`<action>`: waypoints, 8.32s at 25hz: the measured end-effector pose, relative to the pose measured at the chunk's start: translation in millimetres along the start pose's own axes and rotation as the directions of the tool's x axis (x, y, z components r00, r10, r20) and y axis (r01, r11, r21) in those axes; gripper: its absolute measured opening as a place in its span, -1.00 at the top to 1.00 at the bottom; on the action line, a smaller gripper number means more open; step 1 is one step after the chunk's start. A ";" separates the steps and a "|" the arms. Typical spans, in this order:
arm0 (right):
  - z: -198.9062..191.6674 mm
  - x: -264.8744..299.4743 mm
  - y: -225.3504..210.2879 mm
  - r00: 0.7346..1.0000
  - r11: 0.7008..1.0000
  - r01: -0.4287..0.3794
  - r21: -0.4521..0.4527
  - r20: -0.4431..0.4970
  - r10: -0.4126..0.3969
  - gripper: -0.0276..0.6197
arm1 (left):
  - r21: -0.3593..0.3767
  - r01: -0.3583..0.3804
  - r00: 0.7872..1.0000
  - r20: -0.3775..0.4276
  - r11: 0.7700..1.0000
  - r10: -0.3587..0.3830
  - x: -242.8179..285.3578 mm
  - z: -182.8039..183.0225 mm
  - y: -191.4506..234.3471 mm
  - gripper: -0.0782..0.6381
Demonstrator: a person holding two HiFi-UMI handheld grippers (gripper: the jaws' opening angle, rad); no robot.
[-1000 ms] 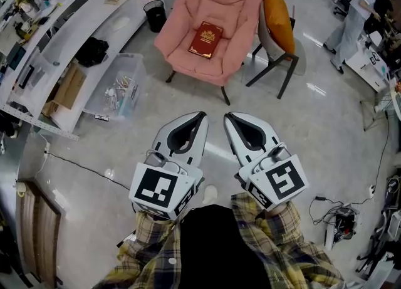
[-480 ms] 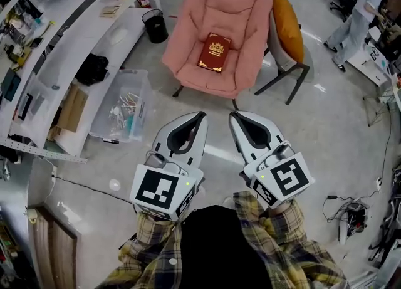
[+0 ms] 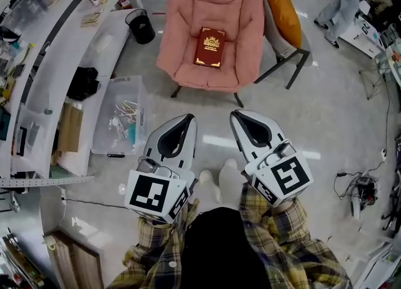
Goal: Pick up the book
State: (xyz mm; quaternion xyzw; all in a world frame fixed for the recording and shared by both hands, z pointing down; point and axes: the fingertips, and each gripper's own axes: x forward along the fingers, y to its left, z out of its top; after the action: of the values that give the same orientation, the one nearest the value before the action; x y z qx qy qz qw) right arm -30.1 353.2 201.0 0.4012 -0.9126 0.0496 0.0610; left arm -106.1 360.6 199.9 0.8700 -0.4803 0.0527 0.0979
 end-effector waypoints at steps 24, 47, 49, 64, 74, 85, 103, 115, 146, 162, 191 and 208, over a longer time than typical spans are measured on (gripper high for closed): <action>38.6 151.8 -165.4 1.000 1.000 -0.006 -0.011 0.028 0.006 0.87 | 0.017 -0.028 0.999 0.027 0.999 0.027 189.5 59.6 113.6 0.77; 29.0 283.1 -271.4 0.985 0.983 0.169 0.074 -0.050 -0.165 0.87 | 0.025 0.200 0.979 -0.055 0.979 -0.199 356.2 76.8 212.7 0.77; 31.3 303.9 -284.7 0.978 0.975 0.205 0.081 -0.056 -0.201 0.87 | 0.025 0.230 0.971 -0.069 0.973 -0.228 375.8 80.9 232.8 0.77; -16.5 414.2 -331.0 0.919 0.911 0.366 0.190 -0.226 -0.322 0.87 | -0.046 0.363 0.896 -0.258 0.931 -0.362 481.8 34.8 341.9 0.77; -81.4 421.8 -383.2 0.906 0.888 0.379 0.262 -0.301 -0.298 0.87 | -0.131 0.316 0.850 -0.400 0.940 -0.341 534.5 -49.8 353.8 0.77; -167.8 431.5 -428.8 0.909 0.861 0.363 0.356 -0.340 -0.242 0.87 | -0.271 0.244 0.790 -0.502 0.931 -0.353 611.6 -170.1 355.4 0.77; -261.1 450.7 -453.7 0.917 0.814 0.332 0.477 -0.365 -0.160 0.87 | -0.406 0.160 0.684 -0.612 0.900 -0.397 673.3 -328.5 383.7 0.06; -293.8 461.1 -450.0 0.922 0.759 0.318 0.568 -0.371 -0.109 0.87 | -0.430 0.138 0.578 -0.697 0.892 -0.425 689.8 -409.4 410.0 -0.15; -325.8 478.5 -432.4 0.915 0.734 0.276 0.620 -0.403 -0.004 0.87 | -0.520 0.215 0.397 -0.727 0.827 -0.560 696.1 -476.4 394.2 -0.16; -320.6 480.0 -415.4 0.916 0.746 0.278 0.605 -0.400 -0.017 0.87 | -0.588 0.226 0.467 -0.634 0.777 -0.616 686.1 -443.7 392.7 0.05; -173.6 420.2 -401.0 0.928 0.855 0.308 0.417 -0.328 -0.175 0.87 | -0.625 0.185 0.730 -0.429 0.759 -0.532 624.0 -230.2 381.2 0.08; -68.9 355.8 -404.3 0.912 0.895 0.374 0.242 -0.271 -0.308 0.87 | -0.658 0.196 0.867 -0.230 0.727 -0.442 555.9 -59.5 365.9 0.09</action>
State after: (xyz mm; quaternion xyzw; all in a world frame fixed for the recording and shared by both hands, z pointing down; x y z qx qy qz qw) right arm 34.7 -167.8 339.6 0.5521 -0.7974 0.2160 0.1128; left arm -119.2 -275.1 405.1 0.8339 -0.2830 0.0393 0.4722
